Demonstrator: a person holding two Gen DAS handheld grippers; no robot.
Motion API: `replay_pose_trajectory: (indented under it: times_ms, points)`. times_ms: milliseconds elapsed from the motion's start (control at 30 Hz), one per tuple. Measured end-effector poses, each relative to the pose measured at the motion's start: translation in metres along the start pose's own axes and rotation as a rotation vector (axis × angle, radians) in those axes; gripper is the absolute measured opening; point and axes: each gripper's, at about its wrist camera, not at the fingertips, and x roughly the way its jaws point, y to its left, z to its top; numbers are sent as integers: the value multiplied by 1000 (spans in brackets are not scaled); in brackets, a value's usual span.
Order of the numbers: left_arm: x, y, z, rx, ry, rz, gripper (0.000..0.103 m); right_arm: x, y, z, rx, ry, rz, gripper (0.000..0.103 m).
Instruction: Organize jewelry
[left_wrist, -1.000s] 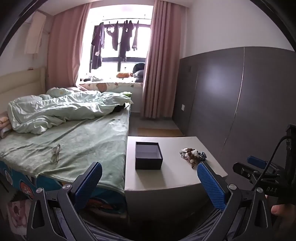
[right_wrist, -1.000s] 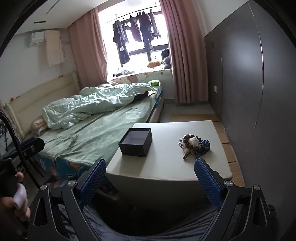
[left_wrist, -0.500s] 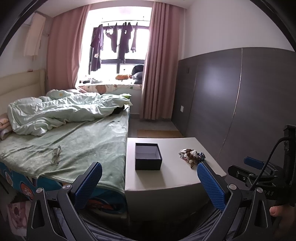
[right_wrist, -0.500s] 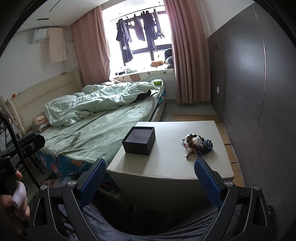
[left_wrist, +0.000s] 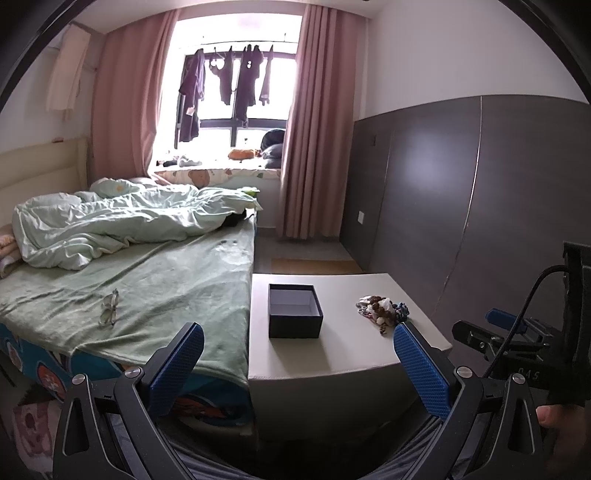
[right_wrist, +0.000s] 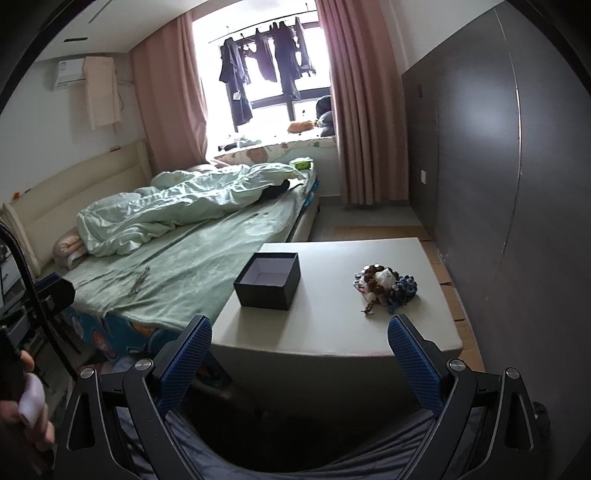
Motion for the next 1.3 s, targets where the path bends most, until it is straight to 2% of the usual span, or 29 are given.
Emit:
replay_pose_trajectory:
  times_ms: [433, 1300]
  points:
    - [8, 6, 2, -37, -6, 11, 103, 1, -12, 0, 30, -11, -4, 96]
    - [4, -16, 7, 15, 2, -10, 103, -13, -31, -1, 77, -38, 5, 96]
